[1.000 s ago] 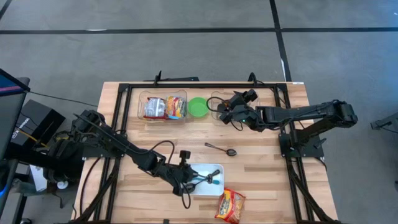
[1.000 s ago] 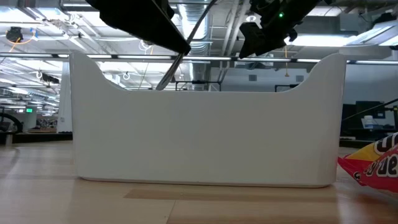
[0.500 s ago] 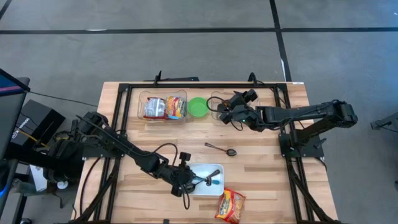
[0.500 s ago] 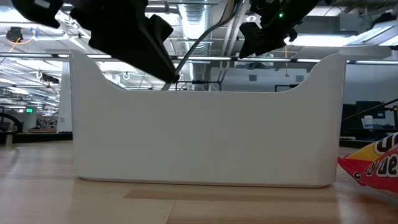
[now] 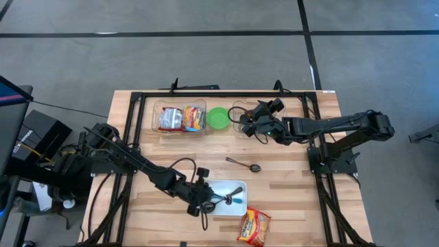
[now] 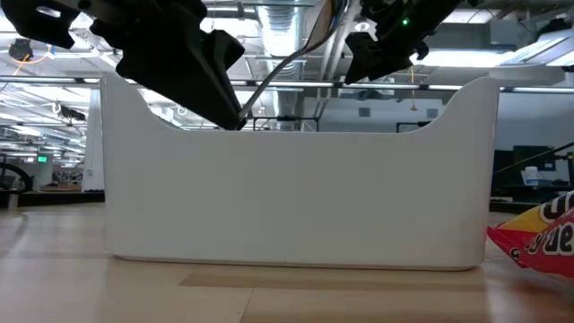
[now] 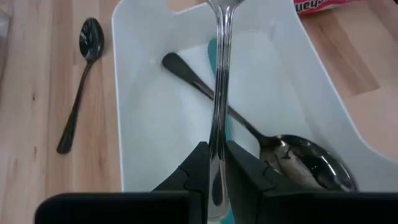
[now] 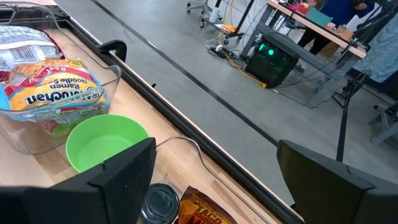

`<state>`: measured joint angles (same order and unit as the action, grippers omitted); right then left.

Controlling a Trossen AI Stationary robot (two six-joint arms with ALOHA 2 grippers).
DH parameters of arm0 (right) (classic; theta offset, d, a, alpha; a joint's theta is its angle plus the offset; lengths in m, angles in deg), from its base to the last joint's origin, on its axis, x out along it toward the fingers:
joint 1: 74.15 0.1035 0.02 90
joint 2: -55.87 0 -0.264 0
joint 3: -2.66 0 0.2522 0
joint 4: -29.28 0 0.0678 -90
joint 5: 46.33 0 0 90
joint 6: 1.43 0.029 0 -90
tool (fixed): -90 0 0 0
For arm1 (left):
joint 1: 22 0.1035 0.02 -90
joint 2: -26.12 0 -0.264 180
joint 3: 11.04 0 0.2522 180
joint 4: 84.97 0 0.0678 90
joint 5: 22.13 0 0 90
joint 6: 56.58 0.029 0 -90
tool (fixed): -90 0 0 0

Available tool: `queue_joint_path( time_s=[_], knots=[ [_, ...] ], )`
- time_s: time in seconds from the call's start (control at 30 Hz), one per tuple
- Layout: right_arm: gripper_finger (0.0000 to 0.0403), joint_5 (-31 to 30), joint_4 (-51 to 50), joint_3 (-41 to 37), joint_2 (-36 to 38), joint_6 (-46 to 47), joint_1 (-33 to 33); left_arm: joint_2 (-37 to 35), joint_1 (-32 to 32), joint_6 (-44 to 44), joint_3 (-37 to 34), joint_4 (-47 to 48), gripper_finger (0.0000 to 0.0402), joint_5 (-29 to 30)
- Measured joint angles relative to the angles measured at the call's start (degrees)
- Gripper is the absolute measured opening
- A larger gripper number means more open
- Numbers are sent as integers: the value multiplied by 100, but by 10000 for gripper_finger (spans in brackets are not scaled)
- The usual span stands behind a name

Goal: Pick & Place Food Item
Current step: Put the silver spoon into the white bin, then put the black spoon into the white bin

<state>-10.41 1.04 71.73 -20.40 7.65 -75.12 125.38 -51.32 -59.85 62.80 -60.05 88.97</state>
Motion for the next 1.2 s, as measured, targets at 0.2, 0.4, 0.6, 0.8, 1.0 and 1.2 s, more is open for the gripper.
queue_joint_path(
  time_s=[0.2,0.4,0.6,0.8,1.0,1.2],
  knots=[
    [329,0,-1,0,0,0,0,0,0,-61,0,109,30,-5],
    [329,0,-1,0,0,0,0,0,0,-61,0,107,32,-17],
    [329,0,-1,0,0,0,0,-2,11,-63,0,107,49,-215],
    [329,1,-3,0,0,-2,2,-11,11,-63,0,102,57,-230],
    [329,2,-3,0,0,-2,1,-11,11,-63,-1,96,56,-230],
    [329,2,-7,0,0,-2,1,-78,11,-64,-7,-316,54,-243]
  ],
)
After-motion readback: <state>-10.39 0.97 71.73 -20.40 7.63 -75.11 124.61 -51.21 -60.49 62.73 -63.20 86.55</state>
